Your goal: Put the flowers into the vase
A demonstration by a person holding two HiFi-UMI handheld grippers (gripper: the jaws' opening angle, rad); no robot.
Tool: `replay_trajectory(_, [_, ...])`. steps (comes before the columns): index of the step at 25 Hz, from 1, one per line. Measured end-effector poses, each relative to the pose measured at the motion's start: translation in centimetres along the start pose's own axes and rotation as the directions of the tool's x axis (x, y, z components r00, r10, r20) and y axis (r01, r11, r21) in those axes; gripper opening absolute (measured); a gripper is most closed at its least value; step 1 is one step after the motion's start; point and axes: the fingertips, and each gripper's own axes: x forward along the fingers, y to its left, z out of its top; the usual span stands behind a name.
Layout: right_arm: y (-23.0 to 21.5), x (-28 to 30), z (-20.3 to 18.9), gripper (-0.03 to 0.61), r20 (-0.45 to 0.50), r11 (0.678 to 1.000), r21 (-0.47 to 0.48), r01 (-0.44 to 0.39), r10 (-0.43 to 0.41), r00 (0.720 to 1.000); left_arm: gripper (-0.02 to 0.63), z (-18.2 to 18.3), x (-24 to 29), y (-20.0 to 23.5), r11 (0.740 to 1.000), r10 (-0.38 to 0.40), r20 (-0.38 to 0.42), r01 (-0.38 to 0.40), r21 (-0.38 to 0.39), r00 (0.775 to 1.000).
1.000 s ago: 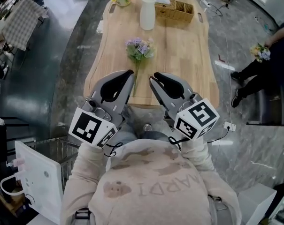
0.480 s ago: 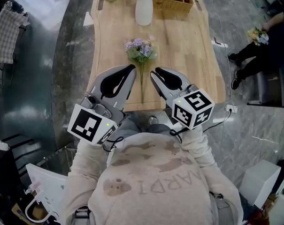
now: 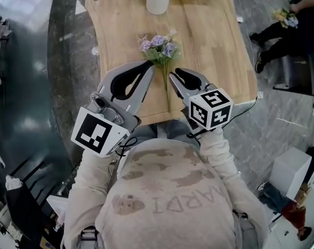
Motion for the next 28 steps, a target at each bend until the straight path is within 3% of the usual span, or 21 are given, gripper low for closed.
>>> replay_trajectory(8, [-2.2,4.1,-5.1,0.124,-0.176,0.992,0.076,0.104,-0.089,0.98,0.0,-2.5,1.5,3.1,0.994,-0.085,-0.025,0.083,-0.069,0.996])
replay_trajectory(14, [-3.2,6.6,-8.8,0.149,-0.313,0.982,0.102,0.162,-0.122,0.942,0.001,-4.4,2.3,4.4,0.986,-0.127,-0.045,0.121,-0.118,0.991])
replay_trajectory(20, [-3.9,8.9,-10.1,0.163,-0.421,0.976,0.056,0.211,-0.169,0.891,0.0,-5.3,2.2,6.0,0.979,-0.135,-0.049,0.126,-0.161,0.99])
replay_trajectory(24, [-4.2,9.5,-11.2,0.117,-0.48,0.972,0.017,0.235,-0.199,0.855,0.001,-5.8,1.8,6.8,0.98,-0.125,-0.054,0.114,-0.163,0.991])
replay_trajectory(28, [-4.4,9.5,-11.3,0.059,-0.49,0.965,0.014,0.262,-0.222,0.843,0.0,-5.9,1.1,7.1,0.98,-0.126,-0.055,0.116,-0.16,0.99])
